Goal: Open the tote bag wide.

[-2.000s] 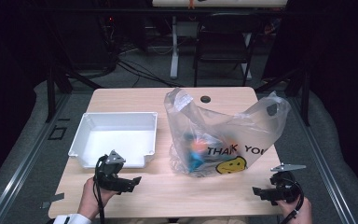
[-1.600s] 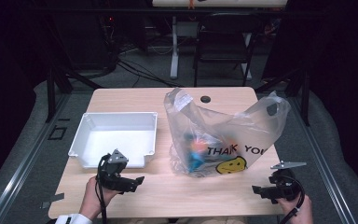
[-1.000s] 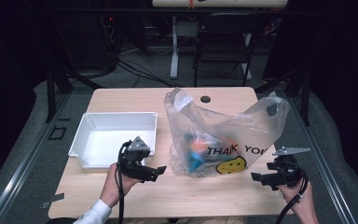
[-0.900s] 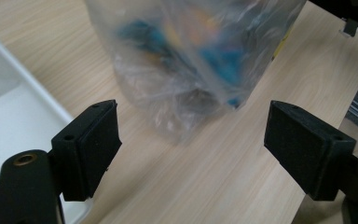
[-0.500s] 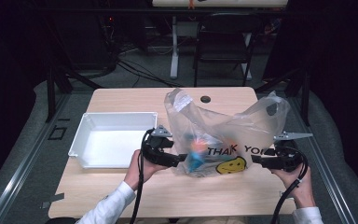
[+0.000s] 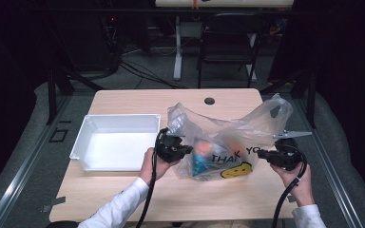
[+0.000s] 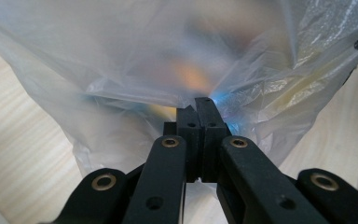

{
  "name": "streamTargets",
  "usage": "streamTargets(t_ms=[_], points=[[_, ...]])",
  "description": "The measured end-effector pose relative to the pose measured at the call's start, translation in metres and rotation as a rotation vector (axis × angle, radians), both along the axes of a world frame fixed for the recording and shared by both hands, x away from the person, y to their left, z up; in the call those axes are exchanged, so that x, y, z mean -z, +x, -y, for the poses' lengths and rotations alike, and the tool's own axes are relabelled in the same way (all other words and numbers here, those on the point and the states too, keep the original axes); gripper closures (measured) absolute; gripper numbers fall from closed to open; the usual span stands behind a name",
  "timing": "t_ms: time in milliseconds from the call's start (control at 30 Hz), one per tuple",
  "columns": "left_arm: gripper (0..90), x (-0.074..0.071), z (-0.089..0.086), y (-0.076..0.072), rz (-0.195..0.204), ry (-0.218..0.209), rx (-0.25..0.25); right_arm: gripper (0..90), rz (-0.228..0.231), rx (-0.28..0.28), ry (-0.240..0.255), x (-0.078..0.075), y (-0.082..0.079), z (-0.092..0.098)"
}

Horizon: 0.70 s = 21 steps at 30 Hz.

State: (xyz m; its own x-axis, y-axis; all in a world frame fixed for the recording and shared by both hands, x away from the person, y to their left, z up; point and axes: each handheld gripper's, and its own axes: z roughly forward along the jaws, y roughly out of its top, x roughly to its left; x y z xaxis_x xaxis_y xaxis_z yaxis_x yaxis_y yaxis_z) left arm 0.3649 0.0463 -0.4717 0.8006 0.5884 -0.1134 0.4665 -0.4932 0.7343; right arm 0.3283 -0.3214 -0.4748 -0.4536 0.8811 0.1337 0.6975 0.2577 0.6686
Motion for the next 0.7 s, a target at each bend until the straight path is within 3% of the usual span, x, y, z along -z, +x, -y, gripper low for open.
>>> streamTargets(t_ms=[167,433,500,533,567,600,633,667,700], points=[[90.0,-0.006,-0.002,0.01,0.014,-0.001,-0.025,90.0,0.001,-0.008,-0.006,-0.002,0.002,-0.003],[90.0,-0.015,-0.009,0.024,0.012,-0.008,-0.047,90.0,-0.001,-0.02,-0.013,-0.004,0.003,-0.01],[90.0,-0.014,-0.01,0.026,-0.004,0.008,-0.037,90.0,-0.003,-0.026,-0.016,-0.004,0.003,-0.012],[89.1,-0.013,-0.01,0.026,-0.019,0.01,-0.021,90.0,-0.008,-0.031,-0.016,-0.005,0.003,-0.013],[82.0,-0.013,-0.01,0.026,-0.019,0.01,-0.021,90.0,-0.008,-0.031,-0.016,-0.005,0.003,-0.013],[72.5,-0.016,-0.009,0.023,-0.03,0.013,-0.012,70.0,-0.021,-0.038,0.0,-0.007,0.003,-0.011],[66.3,-0.016,-0.009,0.023,-0.03,0.013,-0.012,70.0,-0.021,-0.038,0.0,-0.007,0.003,-0.011],[60.0,-0.024,-0.009,0.015,-0.007,0.017,-0.002,57.4,-0.03,-0.051,0.017,-0.011,0.001,-0.007],[55.6,-0.028,-0.008,0.012,0.003,0.022,-0.005,52.2,-0.008,-0.049,0.016,-0.015,0.0,-0.004]])
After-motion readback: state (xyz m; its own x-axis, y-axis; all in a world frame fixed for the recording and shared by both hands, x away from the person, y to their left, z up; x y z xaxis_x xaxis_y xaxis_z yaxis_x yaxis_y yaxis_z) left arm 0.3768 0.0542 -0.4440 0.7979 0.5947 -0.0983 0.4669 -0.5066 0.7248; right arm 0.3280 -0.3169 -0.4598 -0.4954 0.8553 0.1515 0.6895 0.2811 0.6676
